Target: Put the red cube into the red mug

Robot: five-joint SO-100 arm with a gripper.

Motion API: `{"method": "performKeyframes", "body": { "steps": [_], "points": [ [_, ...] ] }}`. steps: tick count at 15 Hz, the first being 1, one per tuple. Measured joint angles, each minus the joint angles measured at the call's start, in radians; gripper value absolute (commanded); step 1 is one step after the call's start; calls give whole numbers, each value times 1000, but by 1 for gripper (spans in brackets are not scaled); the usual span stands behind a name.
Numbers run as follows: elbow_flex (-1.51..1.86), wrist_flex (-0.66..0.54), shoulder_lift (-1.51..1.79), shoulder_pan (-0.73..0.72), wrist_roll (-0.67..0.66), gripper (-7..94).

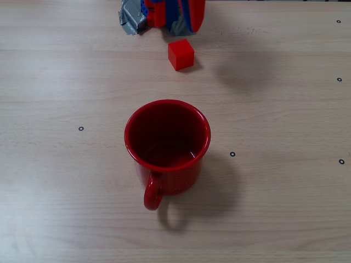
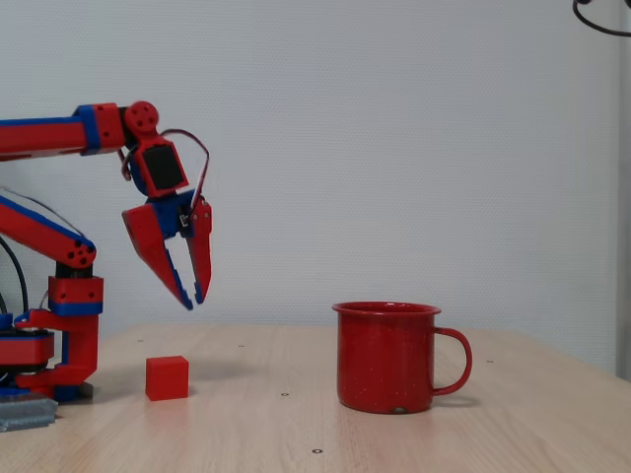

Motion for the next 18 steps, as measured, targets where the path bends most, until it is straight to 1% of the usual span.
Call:
{"method": "performKeyframes", "body": {
  "steps": [1, 2, 4, 5, 7, 9, 11, 12, 13, 15, 17, 18],
  "points": [
    [12, 12, -6, 6, 44, 1],
    [12, 25, -8, -6, 132, 1],
    [12, 86, -21, -72, 357, 0],
    [12, 121, -26, -132, 474, 0],
    [12, 126, -57, -202, 657, 0],
    [12, 143, -57, -235, 749, 0],
    [20, 143, -57, -235, 762, 0],
    [52, 152, -57, -236, 793, 0],
    [83, 160, -57, -238, 927, 0],
    [109, 123, -49, -236, 1172, 0],
    [117, 98, -55, -229, 1345, 0],
    [117, 71, -55, -229, 1401, 0]
  ]
}}
